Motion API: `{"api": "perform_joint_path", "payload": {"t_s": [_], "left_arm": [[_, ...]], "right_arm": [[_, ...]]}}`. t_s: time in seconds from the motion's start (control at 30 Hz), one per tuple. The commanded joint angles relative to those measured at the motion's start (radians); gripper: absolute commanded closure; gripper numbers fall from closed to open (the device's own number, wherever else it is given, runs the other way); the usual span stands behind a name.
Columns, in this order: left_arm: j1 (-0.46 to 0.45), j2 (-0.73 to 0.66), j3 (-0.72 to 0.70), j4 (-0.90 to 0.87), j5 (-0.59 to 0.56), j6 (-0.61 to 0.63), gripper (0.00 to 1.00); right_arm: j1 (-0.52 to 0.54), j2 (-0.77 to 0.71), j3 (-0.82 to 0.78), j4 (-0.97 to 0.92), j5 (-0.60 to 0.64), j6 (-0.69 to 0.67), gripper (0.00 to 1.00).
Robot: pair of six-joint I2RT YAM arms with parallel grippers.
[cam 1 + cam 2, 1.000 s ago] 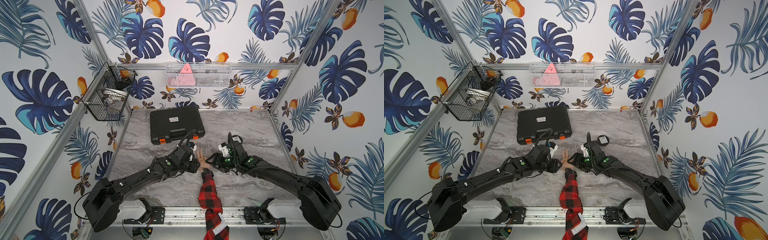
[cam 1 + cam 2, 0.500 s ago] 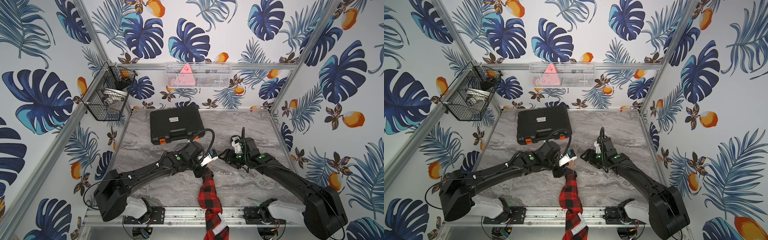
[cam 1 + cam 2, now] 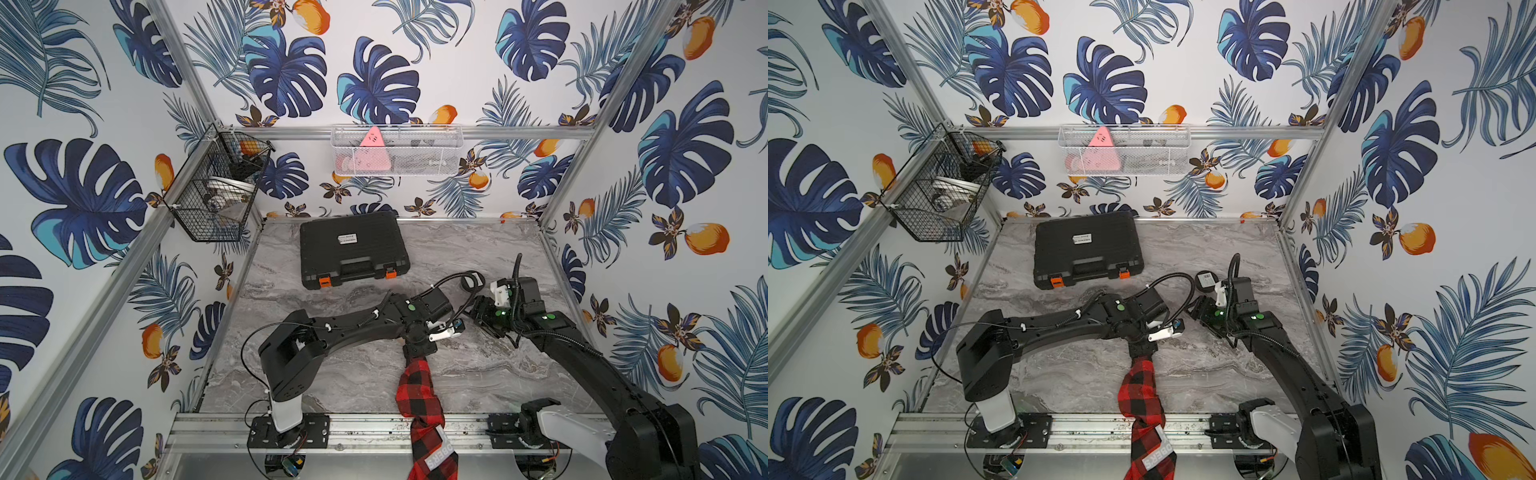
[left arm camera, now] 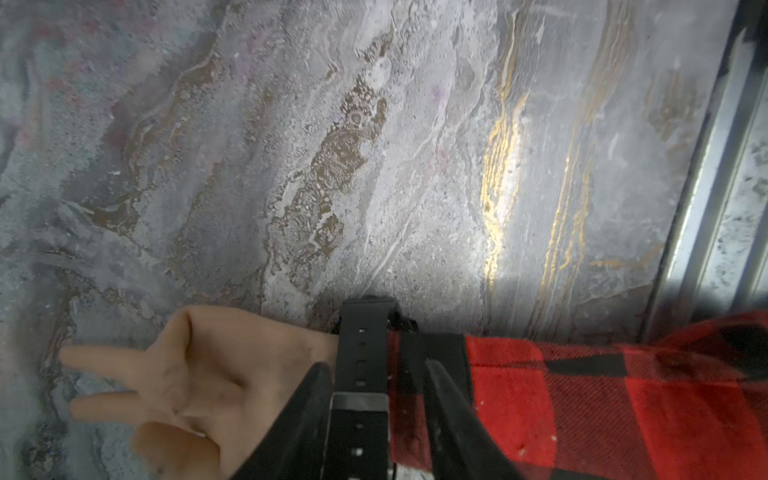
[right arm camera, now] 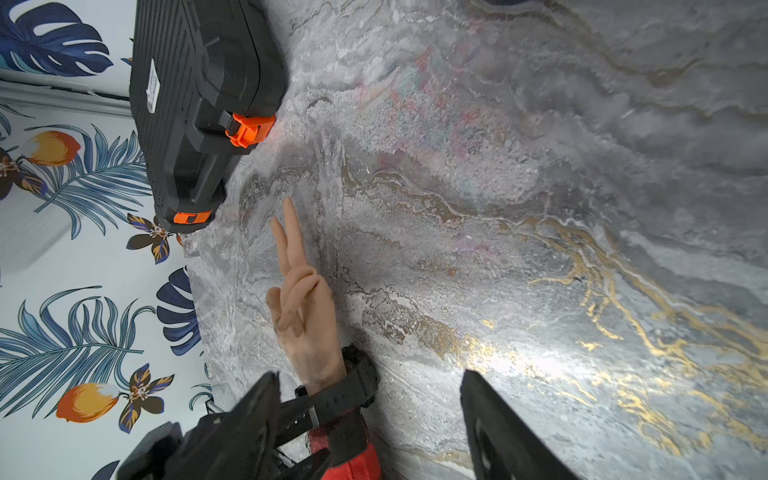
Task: Take off the watch
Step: Untie the watch from the hand.
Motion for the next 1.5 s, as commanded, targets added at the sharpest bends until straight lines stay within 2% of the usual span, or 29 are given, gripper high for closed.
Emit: {"api": "perform_joint_path", "payload": {"t_s": [0.0, 0.23, 0.43, 0.73, 0.9, 1.0, 1.1, 1.27, 1.47], "left_arm": [[-0.007, 0.018, 0.021, -0.065, -0.069, 0.033, 0.59], [-0.008, 0.018, 0.008, -0.065, -0.088, 0.038, 0.63], [-0.006, -0.005, -0.018, -0.064, -0.090, 0.045, 0.61], [0.000, 0.007, -0.026, -0.050, -0.074, 0.036, 0.72], [0.033, -0.030, -0.060, -0.017, -0.038, 0.035, 0.76], [0.075, -0.071, -0.099, 0.021, 0.025, 0.031, 0.77], [0.123, -0.105, -0.134, 0.051, 0.108, 0.031, 0.78], [0.180, -0.138, -0.183, 0.101, 0.188, 0.022, 0.80], [0.198, -0.143, -0.190, 0.121, 0.231, 0.009, 0.80]], "right_arm": [[-0.004, -0.005, -0.007, -0.020, -0.026, -0.011, 0.29], [-0.004, -0.003, -0.003, -0.022, -0.038, -0.013, 0.29], [-0.004, -0.004, -0.006, -0.020, -0.045, -0.010, 0.29], [-0.004, -0.015, -0.012, -0.022, -0.045, -0.013, 0.29], [-0.001, -0.019, -0.026, 0.020, -0.086, -0.062, 0.31], [0.021, -0.034, -0.074, 0.115, -0.106, -0.108, 0.33], [0.079, -0.041, -0.128, 0.235, -0.058, -0.153, 0.35], [0.321, -0.029, -0.274, 0.588, 0.093, -0.323, 0.37], [0.477, 0.105, -0.392, 0.975, 0.204, -0.500, 0.46]]}}
